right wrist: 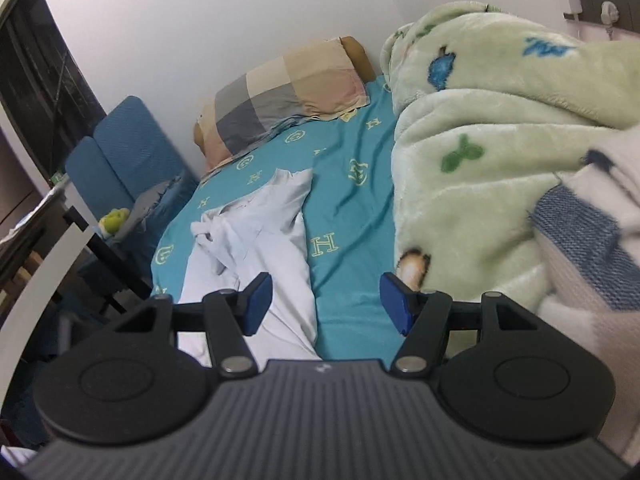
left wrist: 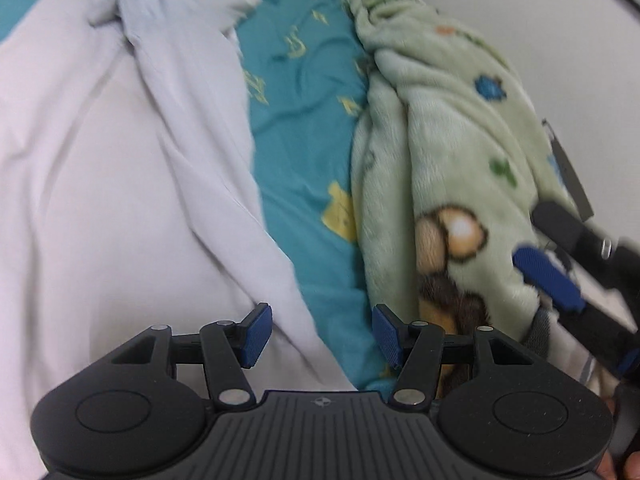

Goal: Fold clothes

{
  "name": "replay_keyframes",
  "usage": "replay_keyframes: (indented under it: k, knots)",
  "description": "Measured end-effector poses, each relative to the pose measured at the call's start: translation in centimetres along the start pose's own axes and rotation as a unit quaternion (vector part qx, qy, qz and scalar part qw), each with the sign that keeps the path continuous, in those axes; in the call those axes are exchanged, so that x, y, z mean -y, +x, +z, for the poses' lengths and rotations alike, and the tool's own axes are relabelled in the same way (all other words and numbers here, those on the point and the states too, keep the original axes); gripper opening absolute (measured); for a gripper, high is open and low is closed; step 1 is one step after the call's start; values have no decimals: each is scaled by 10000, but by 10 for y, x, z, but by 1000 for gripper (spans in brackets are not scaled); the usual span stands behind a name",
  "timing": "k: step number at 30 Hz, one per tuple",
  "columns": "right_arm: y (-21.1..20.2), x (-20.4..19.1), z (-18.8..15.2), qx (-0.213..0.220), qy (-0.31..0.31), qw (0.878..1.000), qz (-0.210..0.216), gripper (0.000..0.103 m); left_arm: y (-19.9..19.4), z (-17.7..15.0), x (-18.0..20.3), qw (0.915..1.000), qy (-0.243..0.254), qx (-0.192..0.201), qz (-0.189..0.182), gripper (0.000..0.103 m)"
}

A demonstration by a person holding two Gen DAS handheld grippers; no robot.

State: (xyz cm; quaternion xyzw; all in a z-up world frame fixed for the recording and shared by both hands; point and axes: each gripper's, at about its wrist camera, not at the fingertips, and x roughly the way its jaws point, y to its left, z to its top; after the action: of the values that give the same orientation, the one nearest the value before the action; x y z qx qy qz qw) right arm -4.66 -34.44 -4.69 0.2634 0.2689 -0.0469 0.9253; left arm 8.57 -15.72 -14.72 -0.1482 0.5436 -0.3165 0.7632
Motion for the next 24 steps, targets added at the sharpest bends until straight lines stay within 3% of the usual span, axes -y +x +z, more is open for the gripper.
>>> replay_keyframes:
  k: [1, 2, 5, 13, 20, 24]
  knots:
    - [5, 0, -1, -67, -6, 10000, -30, 63, 6, 1, 1, 10000, 9, -15, 16, 55]
    - [9, 0, -1, -134, -22, 9999, -49, 63, 10, 1, 2, 10000, 23, -16, 40, 46]
    - [14, 2, -4, -213, -22, 9998, -59, 63, 14, 1, -1, 10000, -4, -30, 46, 0]
    - [20, 2, -6, -330, 8, 9995, -23, 63, -63, 9, -29, 9995, -113, -22, -288, 0]
    - [35, -8, -13, -689, -130, 9975, 13, 63, -117, 20, -104, 9973, -591, -144, 408, 0]
    - [47, -19, -21, -1025, -309, 9941, 173, 63, -111, 12, -139, 9917, -1230, -237, 298, 1]
